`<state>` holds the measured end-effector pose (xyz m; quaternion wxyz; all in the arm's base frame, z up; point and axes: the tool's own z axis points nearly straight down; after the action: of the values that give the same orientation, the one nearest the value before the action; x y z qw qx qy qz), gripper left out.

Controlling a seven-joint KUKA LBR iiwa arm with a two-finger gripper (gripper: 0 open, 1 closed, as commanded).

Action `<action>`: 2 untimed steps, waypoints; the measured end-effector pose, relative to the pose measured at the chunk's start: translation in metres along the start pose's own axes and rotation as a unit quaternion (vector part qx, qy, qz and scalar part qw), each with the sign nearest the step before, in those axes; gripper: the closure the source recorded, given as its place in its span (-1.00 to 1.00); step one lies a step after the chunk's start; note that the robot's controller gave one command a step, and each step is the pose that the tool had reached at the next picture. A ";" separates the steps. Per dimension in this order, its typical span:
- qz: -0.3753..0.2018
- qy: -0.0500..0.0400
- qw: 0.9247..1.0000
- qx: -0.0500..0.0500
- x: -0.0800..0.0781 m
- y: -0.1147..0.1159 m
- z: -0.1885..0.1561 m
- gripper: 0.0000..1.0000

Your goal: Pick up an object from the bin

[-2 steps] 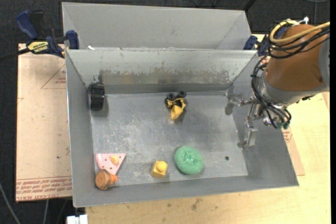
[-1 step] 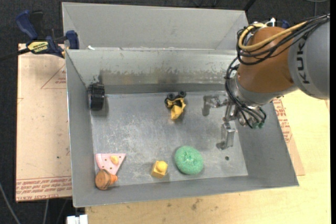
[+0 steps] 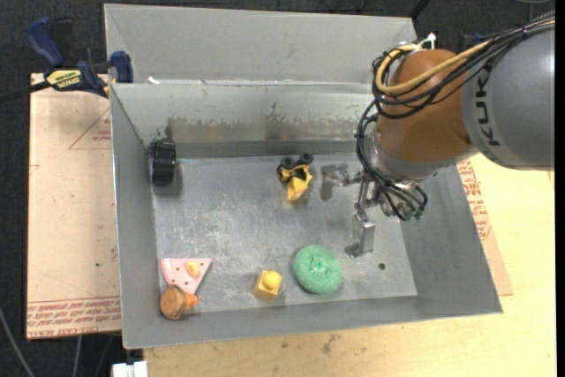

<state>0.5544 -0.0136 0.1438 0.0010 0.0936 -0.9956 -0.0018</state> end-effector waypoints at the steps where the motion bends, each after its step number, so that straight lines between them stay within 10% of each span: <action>1: -0.079 -0.002 0.997 0.002 0.011 0.007 0.020 -1.00; 2: -0.079 -0.001 0.997 0.001 0.048 0.019 0.035 -1.00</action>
Offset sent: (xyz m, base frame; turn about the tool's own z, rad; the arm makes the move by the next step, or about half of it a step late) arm -0.0756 0.0130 -0.0451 -0.0931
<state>0.5042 -0.0041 0.1085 -0.0004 0.1716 -0.9852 -0.0007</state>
